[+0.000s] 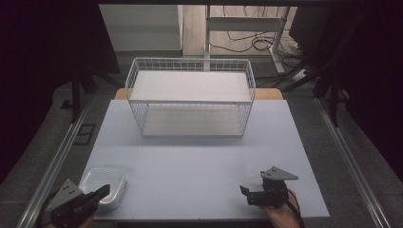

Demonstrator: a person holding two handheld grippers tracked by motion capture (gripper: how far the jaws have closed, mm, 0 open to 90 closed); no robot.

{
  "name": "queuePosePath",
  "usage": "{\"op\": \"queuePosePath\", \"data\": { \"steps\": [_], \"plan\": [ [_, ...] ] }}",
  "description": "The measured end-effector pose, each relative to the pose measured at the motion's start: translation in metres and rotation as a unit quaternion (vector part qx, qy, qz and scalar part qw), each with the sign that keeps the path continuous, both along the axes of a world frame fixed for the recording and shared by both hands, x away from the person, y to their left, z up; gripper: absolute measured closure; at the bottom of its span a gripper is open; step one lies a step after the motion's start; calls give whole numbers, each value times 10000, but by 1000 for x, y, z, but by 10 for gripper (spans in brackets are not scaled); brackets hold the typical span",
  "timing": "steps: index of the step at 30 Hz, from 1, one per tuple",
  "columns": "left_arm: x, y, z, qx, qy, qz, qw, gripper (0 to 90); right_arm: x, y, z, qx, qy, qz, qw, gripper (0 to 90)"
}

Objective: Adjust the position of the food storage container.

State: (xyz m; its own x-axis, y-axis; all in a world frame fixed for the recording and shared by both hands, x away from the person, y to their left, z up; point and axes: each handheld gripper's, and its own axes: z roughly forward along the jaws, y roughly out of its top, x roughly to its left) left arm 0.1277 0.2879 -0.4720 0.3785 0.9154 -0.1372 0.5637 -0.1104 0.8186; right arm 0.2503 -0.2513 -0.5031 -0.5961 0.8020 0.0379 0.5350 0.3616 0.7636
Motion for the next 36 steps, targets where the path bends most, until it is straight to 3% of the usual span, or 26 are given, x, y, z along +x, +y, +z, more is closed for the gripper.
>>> {"op": "queuePosePath", "data": {
  "steps": [6, 7, 12, 18, 24, 29, 32, 36],
  "plan": [
    [-12, 23, -12, 36, 139, 353, 9993, 900, 0, 0, 0, -44, -30, -43, 10000, 55],
    [-13, 28, -20, 60, 236, 416, 9988, 900, 1, 0, -1, -56, -21, -60, 10000, 57],
    [-15, 27, -26, 46, 278, 355, 9990, 900, 0, 0, 1, -102, -53, -60, 9999, 59],
    [-17, 14, -24, 417, 504, 169, 9977, 900, 0, 1, 0, -187, -49, -34, 9998, 62],
    [-16, 15, -29, 202, 359, 231, 9989, 900, -1, 1, 1, -218, -115, -12, 9997, 68],
    [-5, 11, -32, 141, 203, 372, 9990, 900, 0, 1, 0, -221, -74, 29, 9997, 72],
    [5, 6, -33, 178, 159, 358, 9991, 900, 1, 1, 0, -215, -69, 56, 9997, 73],
    [11, 5, -34, 60, 138, 334, 9993, 900, 1, 1, 0, -212, -59, 71, 9997, 73]
  ]
}}
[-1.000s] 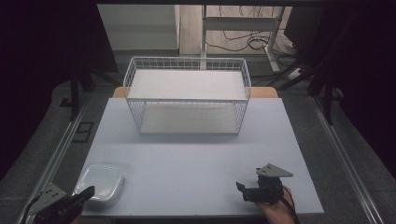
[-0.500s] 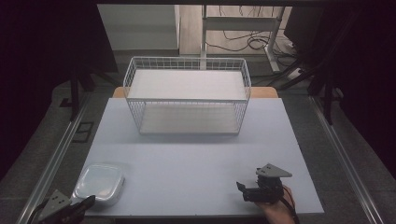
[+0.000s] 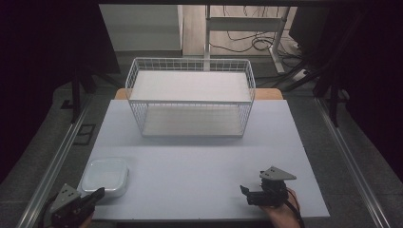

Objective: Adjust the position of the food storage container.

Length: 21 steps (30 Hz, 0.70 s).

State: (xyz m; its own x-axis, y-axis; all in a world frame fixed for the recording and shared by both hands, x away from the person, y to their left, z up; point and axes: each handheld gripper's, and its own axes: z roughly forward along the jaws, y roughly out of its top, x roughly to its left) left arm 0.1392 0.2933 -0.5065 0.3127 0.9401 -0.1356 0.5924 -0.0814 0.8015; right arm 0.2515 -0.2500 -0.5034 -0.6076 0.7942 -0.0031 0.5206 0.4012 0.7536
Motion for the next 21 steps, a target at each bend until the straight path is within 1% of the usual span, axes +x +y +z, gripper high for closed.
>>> {"op": "queuePosePath", "data": {
  "steps": [2, 4, 5, 6, 8, 10, 11, 13, 14, 15, 16, 18, 21],
  "plan": [
    [3, 3, 4, -122, -71, -21, 9999, 900, 0, 0, 0, 16, 3, -9, 10000, 74],
    [11, 8, 14, -71, -196, 107, 9997, 900, 1, -1, 0, 23, -15, -13, 10000, 75],
    [16, 13, 17, -110, -238, 207, 9994, 900, 0, -1, 0, 23, -13, -12, 10000, 76],
    [23, 17, 19, -72, -299, 335, 9990, 900, 0, 0, 1, 23, -14, -6, 10000, 78],
    [35, 28, 21, 8, -326, 590, 9977, 900, 0, 0, 1, 17, -10, 16, 10000, 83],
    [41, 39, 20, 145, -367, 844, 9957, 900, 0, 0, 0, 4, -7, 29, 10000, 85],
    [43, 44, 18, 203, -344, 959, 9946, 900, 0, 0, 0, -2, -5, 30, 10000, 85],
    [45, 54, 11, 246, -285, 1169, 9924, 900, 1, -2, 0, 23, -9, 40, 10000, 85],
    [45, 58, 6, 271, -228, 1271, 9913, 900, 1, -2, 0, 42, -10, 34, 10000, 85],
    [46, 62, 2, 333, -139, 1314, 9907, 900, 1, -2, 0, 52, -17, 23, 10000, 86],
    [46, 63, -3, 360, -31, 1331, 9904, 900, 1, -2, 0, 58, -25, 30, 10000, 87],
    [45, 63, -9, 429, 107, 1297, 9906, 900, 1, -2, 1, 62, -41, 46, 10000, 87],
    [44, 62, -15, 309, 234, 1226, 9917, 900, 0, -1, 1, 79, -71, 95, 9999, 87]
  ]
}}
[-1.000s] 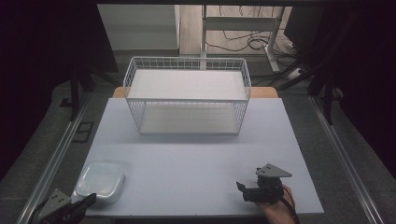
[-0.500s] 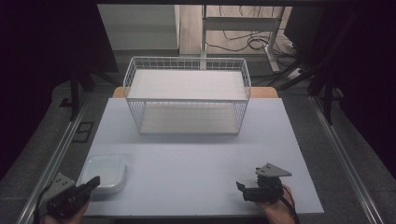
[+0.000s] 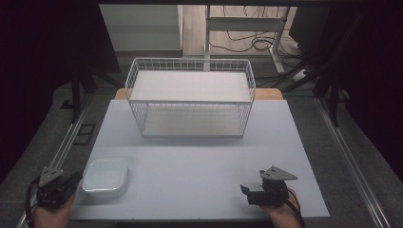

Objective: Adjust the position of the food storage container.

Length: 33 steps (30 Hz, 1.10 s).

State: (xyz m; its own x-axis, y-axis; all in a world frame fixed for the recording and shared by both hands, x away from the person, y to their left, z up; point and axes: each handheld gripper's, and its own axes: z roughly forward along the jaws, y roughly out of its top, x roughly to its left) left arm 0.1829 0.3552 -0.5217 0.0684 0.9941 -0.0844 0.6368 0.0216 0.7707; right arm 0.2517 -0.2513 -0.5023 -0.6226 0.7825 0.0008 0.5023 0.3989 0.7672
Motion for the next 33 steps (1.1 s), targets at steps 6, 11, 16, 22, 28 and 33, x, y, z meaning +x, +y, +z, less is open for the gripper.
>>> {"op": "queuePosePath", "data": {
  "steps": [6, 11, 16, 22, 28, 33],
  "plan": [
    [-1, -10, 2, -35, -36, -76, 10000, 900, 0, -1, 1, 37, -28, -5, 10000, 88],
    [3, -24, 3, -13, -24, -249, 9997, 900, 2, -2, 1, 39, -12, -8, 10000, 101],
    [6, -37, 4, 1, -15, -406, 9992, 900, 2, -2, 0, 10, -7, -13, 10000, 104],
    [11, -62, 4, 60, -49, -673, 9977, 900, 2, 1, 1, 61, -42, 104, 9999, 107],
    [15, -78, 5, 75, -45, -808, 9967, 900, 3, 3, 1, 61, -39, 96, 9999, 113],
    [18, -91, 5, 90, -67, -992, 9950, 900, 3, 2, 0, -17, -53, 100, 9999, 118]
  ]
}}
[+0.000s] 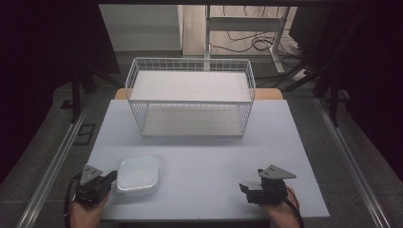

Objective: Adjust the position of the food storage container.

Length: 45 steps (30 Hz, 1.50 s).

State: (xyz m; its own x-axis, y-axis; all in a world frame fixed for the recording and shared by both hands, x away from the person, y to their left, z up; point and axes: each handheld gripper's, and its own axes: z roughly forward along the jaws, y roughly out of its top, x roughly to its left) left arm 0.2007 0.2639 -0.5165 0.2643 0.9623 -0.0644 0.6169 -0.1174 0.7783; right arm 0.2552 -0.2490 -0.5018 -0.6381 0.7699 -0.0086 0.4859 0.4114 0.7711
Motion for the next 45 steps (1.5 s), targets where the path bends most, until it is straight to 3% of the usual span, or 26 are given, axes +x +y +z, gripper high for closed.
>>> {"op": "queuePosePath", "data": {
  "steps": [10, 18, 24, 35, 39, 41, 43, 45],
  "plan": [
    [10, -36, 2, 36, -4, -420, 9991, 900, 0, 1, 0, -59, -13, 44, 10000, 125],
    [18, -77, 2, 26, 5, -825, 9966, 900, 0, 1, 0, -110, -16, 52, 9999, 133],
    [22, -98, 3, 41, -2, -1098, 9939, 900, 0, 1, 0, -123, -11, 59, 9999, 135],
    [34, -139, 7, 78, -44, -1652, 9862, 900, 1, 1, -1, -118, 29, 74, 9999, 142],
    [34, -140, 11, 212, -138, -1692, 9853, 899, 0, 1, -1, -122, 30, 86, 9999, 142],
    [34, -131, 12, 193, -175, -1631, 9863, 818, 0, 1, -1, -94, 35, 98, 9999, 142],
    [33, -118, 13, -52, -224, -1548, 9877, 670, -1, 0, 0, -80, 42, 103, 9999, 142],
    [35, -107, 13, -246, -147, -1558, 9874, 510, 0, 0, 0, -45, 54, 102, 9999, 142]
  ]
}}
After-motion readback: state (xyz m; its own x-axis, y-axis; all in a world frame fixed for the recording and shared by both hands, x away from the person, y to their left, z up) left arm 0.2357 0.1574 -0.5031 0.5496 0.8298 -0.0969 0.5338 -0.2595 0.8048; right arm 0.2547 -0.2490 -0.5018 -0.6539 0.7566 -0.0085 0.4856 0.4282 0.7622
